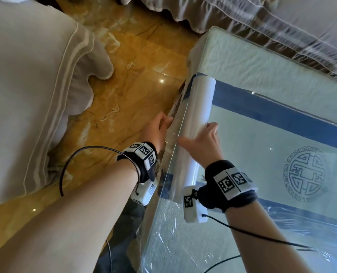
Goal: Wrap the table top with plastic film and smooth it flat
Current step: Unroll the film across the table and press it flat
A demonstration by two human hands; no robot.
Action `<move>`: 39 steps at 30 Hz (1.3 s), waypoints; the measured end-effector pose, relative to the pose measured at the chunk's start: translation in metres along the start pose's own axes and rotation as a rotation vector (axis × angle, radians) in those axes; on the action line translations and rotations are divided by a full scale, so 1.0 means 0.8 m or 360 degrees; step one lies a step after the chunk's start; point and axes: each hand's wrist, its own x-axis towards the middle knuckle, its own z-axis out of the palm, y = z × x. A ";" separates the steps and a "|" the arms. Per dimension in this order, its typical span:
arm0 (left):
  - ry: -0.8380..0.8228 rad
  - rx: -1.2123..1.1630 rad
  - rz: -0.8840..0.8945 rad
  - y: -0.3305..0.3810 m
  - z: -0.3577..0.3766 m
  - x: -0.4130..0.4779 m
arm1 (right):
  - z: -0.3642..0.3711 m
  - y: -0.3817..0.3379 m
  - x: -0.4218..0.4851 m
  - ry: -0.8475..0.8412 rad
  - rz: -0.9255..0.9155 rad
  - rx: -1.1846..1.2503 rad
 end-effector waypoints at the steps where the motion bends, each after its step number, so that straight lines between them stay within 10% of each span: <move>1: -0.0010 -0.0007 0.0008 0.002 0.001 -0.001 | -0.002 -0.001 -0.003 0.0030 0.0000 0.0005; 9: -0.0196 -0.0131 -0.0026 0.022 0.017 -0.019 | -0.029 0.008 -0.045 0.0464 -0.0639 -0.0627; 27: -0.0457 0.0676 -0.0158 0.024 0.047 -0.055 | -0.069 0.061 -0.072 0.0278 -0.0615 -0.0761; 39: -0.0462 -0.0584 -0.0027 0.116 0.097 -0.072 | -0.061 0.096 -0.057 0.0374 -0.0771 -0.0904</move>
